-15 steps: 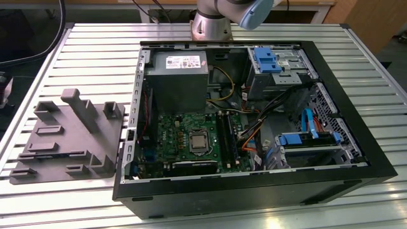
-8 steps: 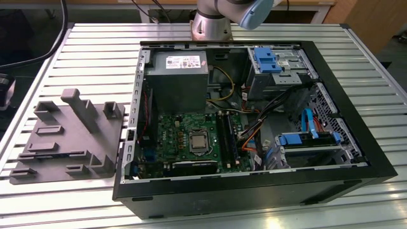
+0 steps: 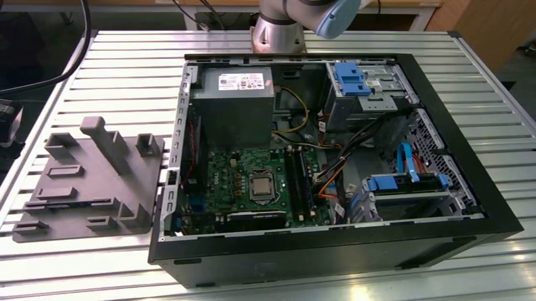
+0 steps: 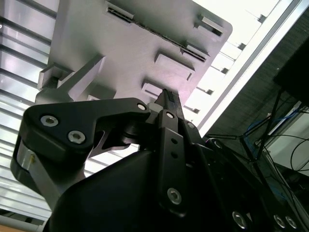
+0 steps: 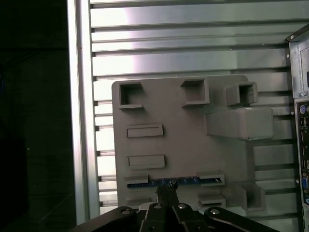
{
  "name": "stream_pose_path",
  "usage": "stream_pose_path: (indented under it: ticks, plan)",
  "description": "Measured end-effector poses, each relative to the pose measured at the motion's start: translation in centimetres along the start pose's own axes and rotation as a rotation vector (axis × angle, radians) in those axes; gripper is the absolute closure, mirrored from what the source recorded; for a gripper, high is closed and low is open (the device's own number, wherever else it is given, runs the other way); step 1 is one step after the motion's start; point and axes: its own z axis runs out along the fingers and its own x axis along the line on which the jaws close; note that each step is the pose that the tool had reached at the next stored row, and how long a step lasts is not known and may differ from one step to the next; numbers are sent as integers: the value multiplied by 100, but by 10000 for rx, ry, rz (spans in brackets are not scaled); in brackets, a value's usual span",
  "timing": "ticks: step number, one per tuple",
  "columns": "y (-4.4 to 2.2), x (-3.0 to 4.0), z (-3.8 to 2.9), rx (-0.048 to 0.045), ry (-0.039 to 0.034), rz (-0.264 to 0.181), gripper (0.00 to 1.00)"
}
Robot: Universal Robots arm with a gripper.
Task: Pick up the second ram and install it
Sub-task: 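Pick up the second ram and move it above second insertion slot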
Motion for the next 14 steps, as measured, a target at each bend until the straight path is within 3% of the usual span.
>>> stream_pose_path:
  ticks: [14]
  plan:
    - [0,0,1,-3,5,-118,89]
